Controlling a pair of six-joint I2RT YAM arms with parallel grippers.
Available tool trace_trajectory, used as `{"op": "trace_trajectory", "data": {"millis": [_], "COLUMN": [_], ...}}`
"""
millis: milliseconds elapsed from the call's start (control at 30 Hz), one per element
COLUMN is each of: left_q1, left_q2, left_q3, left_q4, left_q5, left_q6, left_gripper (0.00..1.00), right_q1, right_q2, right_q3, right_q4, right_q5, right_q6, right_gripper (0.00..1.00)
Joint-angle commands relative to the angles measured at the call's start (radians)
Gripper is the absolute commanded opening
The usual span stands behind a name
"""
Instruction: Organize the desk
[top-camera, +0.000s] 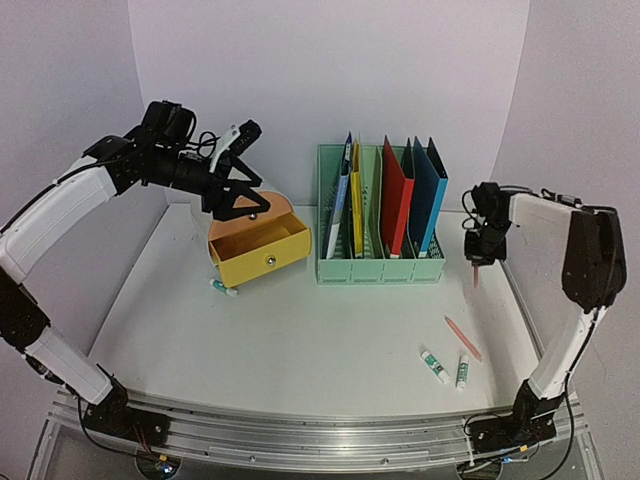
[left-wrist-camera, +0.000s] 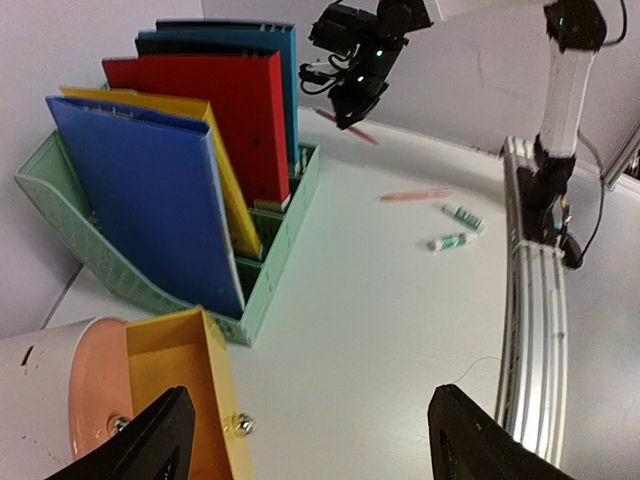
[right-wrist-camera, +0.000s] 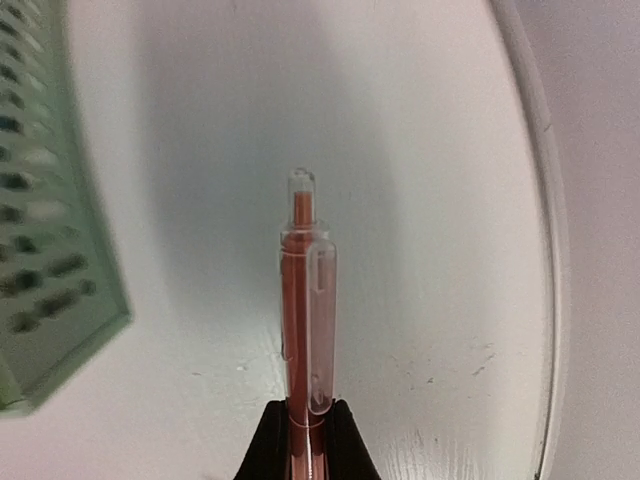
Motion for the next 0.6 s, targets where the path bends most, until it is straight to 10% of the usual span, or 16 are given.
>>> {"op": "trace_trajectory", "data": {"millis": [0,300,567], "left_q1": [0.001,-0.001,-0.001], "left_q2": [-0.162,-0.192,-0.137], "left_q3": [-0.118,-0.241,-0.202], "left_q4": [0.247,0.597,0.652], "left_q5": [0.189,0.348,0.428], "left_q6": [-0.152,-0.440,-0.547], "left_gripper": [0.79,0.83,0.84], "right_q1": [0.203,0.702,0.871], "right_q2": [-0.352,-0.509,-0.226], "right_q3": [0.142,-0.104,0.081], "right_q4": [0.138,1.099,1.283], "right_q5": [0.116,-0.101,-0.269], "right_q6": [0.075,0.156,0.170], "right_gripper": [0.00,0.00,0.00]}}
